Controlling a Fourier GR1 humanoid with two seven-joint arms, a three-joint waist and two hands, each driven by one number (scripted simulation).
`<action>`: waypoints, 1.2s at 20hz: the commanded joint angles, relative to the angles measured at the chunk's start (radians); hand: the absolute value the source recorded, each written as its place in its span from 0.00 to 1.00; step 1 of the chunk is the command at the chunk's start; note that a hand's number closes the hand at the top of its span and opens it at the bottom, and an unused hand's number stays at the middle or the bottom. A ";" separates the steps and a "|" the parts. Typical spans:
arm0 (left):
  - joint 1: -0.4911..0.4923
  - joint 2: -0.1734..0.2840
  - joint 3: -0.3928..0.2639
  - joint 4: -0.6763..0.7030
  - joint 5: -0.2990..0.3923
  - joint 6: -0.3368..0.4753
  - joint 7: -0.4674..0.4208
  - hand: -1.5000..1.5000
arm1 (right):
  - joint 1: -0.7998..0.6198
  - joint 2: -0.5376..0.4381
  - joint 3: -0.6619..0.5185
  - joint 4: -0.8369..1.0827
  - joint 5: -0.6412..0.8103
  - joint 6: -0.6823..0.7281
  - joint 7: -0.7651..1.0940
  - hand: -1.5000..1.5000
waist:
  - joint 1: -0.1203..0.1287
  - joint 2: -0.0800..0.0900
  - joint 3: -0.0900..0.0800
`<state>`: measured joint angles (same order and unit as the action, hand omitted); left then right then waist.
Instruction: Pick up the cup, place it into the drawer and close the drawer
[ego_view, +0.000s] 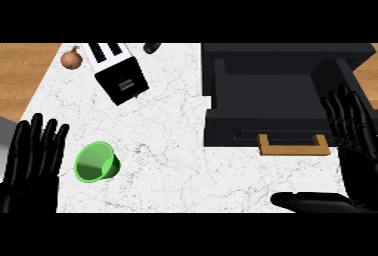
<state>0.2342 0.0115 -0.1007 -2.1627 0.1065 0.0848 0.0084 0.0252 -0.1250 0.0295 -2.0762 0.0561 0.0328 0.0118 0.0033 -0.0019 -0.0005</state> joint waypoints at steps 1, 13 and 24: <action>0.023 0.000 0.037 -0.026 0.077 -0.007 0.060 0.00 | -0.036 -0.019 -0.036 0.048 -0.024 0.033 0.008 0.00 | 0.000 0.001 0.000; 0.131 -0.001 0.148 0.273 0.031 -0.020 -0.222 0.00 | 0.006 -0.010 -0.051 0.035 -0.014 0.060 -0.044 0.00 | -0.001 0.001 0.000; 0.005 0.045 0.287 0.695 0.037 -0.065 -0.388 0.00 | -0.052 -0.001 -0.092 0.128 -0.034 0.077 -0.080 0.00 | -0.003 0.002 0.000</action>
<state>0.2644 0.0504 0.1625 -1.5751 0.1504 0.0272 -0.3469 -0.0249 -0.1351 -0.0608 -1.9748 0.0189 0.1031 -0.0459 0.0008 0.0003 -0.0003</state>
